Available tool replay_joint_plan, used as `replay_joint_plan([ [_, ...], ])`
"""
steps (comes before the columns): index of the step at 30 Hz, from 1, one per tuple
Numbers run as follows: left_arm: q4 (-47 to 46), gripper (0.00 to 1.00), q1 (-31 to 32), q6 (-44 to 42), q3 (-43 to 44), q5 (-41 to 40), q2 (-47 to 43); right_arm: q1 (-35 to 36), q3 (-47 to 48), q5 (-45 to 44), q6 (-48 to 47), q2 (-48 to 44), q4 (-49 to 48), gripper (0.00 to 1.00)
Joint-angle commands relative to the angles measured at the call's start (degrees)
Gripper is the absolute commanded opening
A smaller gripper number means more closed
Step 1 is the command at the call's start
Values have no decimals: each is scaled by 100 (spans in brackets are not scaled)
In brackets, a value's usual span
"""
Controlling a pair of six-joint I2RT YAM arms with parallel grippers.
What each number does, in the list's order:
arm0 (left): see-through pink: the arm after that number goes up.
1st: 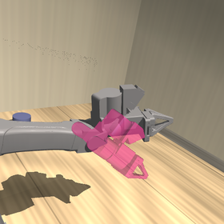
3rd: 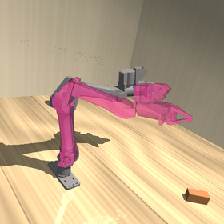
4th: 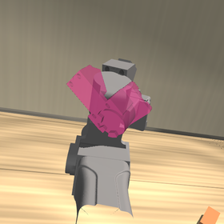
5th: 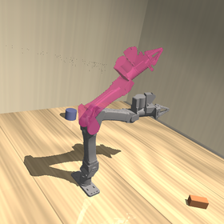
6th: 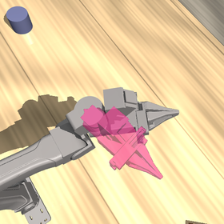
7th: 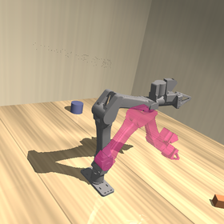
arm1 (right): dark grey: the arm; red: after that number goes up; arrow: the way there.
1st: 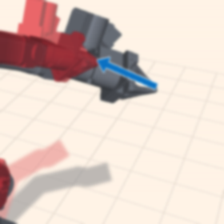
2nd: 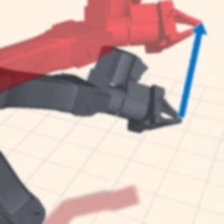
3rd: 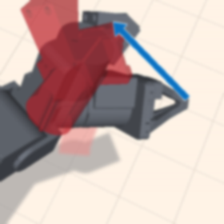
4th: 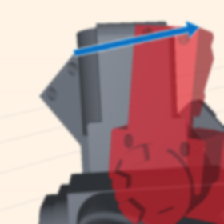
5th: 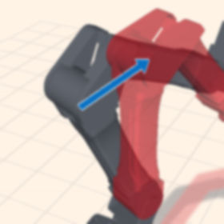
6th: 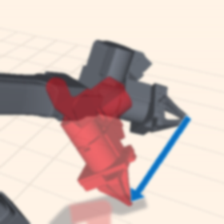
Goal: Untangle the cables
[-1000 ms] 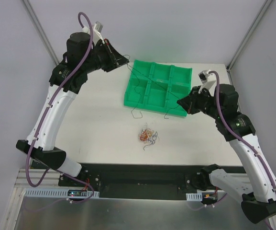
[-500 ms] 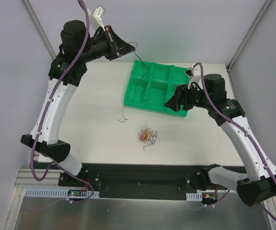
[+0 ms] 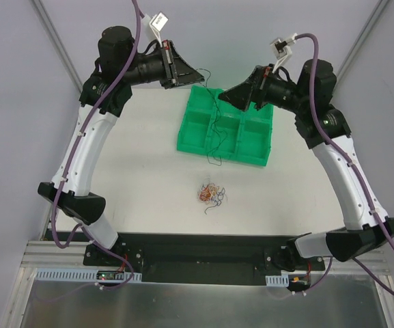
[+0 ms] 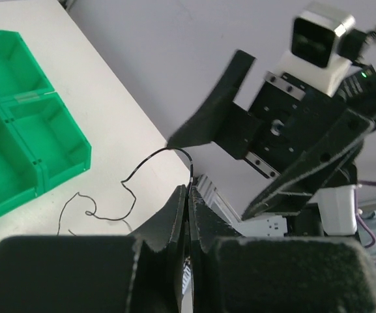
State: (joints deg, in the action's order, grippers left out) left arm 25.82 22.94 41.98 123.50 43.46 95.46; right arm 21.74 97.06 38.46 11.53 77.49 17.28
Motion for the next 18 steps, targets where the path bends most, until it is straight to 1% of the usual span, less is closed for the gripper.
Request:
replay_joint_plan([
  [1,-253,0,132,-40,113,487,-115,24,59,557,1227,406,-1366,99],
  [3,-253,0,184,-119,52,523,-150,32,-28,698,1579,529,-1691,99],
  [5,-245,0,211,-120,-36,532,-194,76,-169,725,1677,582,-2069,99],
  [7,-245,0,246,-111,-81,523,-195,181,-283,725,1677,556,-2088,99],
  [8,-245,0,264,-93,-63,514,-194,217,-362,812,1825,513,-2088,99],
  [9,-245,0,299,-93,-37,514,-177,260,-459,821,1679,478,-2114,98],
  [10,-245,0,316,-84,-2,488,-159,278,-538,813,1721,434,-2167,98],
  [15,-245,0,352,-75,8,374,-194,340,-1030,865,2230,153,-2843,93],
  [18,-245,0,352,-84,-63,365,-221,314,-1407,699,2196,-172,-2897,89],
])
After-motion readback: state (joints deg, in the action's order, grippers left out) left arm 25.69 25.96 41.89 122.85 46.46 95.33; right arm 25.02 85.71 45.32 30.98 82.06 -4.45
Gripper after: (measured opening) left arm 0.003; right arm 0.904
